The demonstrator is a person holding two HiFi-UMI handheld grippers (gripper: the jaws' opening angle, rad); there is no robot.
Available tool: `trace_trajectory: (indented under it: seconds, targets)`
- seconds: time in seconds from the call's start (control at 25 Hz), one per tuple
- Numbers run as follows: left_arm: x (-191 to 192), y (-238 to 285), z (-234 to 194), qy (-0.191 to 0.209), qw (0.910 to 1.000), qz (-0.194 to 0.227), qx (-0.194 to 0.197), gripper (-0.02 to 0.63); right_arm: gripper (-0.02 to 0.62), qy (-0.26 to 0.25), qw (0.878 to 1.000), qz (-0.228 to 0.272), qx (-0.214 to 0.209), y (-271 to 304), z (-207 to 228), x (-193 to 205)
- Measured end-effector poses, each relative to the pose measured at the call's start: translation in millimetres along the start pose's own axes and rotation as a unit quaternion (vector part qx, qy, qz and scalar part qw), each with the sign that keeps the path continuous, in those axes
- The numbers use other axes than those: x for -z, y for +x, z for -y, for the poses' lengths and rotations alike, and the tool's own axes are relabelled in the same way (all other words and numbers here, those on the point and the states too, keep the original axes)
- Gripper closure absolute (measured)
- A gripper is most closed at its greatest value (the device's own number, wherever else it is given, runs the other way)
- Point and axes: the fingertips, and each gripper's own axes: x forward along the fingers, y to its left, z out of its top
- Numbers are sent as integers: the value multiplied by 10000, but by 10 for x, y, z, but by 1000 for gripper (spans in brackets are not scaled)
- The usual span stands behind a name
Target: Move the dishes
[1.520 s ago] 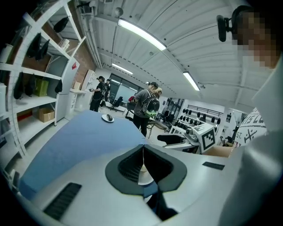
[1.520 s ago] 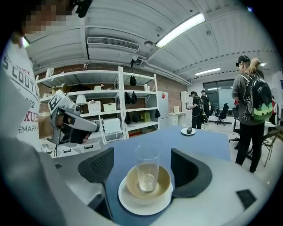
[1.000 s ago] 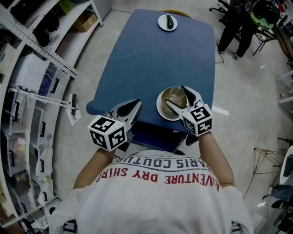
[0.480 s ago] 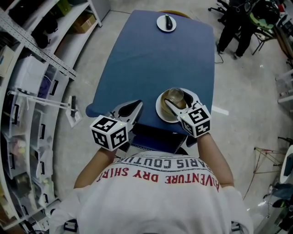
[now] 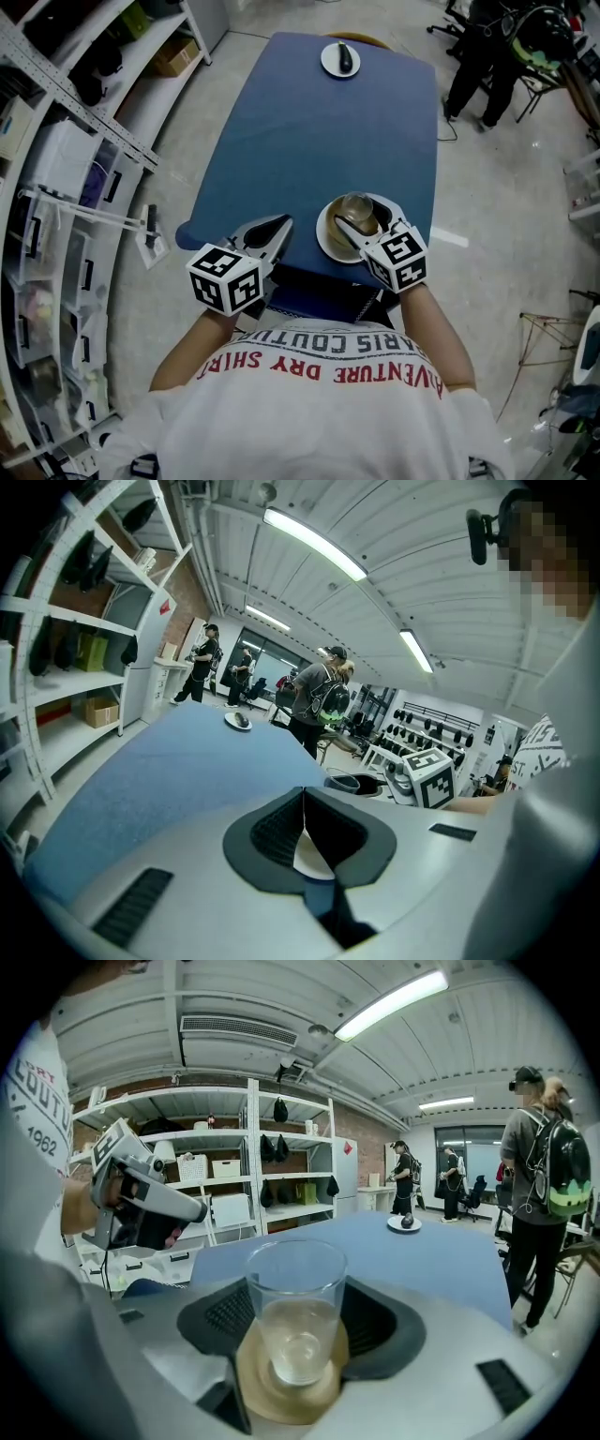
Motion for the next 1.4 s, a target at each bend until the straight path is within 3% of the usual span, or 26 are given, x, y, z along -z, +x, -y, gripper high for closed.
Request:
trace_trajectory:
  seconds: [0.4, 0.6, 0.92, 1.2, 1.4]
  targets:
    - [11, 81, -18, 48, 9999, -83, -44, 578, 310, -83, 9996, 266, 80, -162, 65, -299]
    - [9, 148, -15, 32, 9999, -139, -30, 578, 310, 124, 9983, 564, 53, -293, 209, -599]
    - [33, 223, 30, -38, 9998, -215, 39, 578, 310, -139, 9979, 574, 248, -275, 584, -942]
    - [99, 259, -29, -102, 9997, -221, -5, 578, 310, -134, 9982, 474, 354, 16, 889, -962]
    - [125, 289, -132, -95, 9996, -238, -94, 578, 310, -100, 9991, 348, 202, 310, 942, -806]
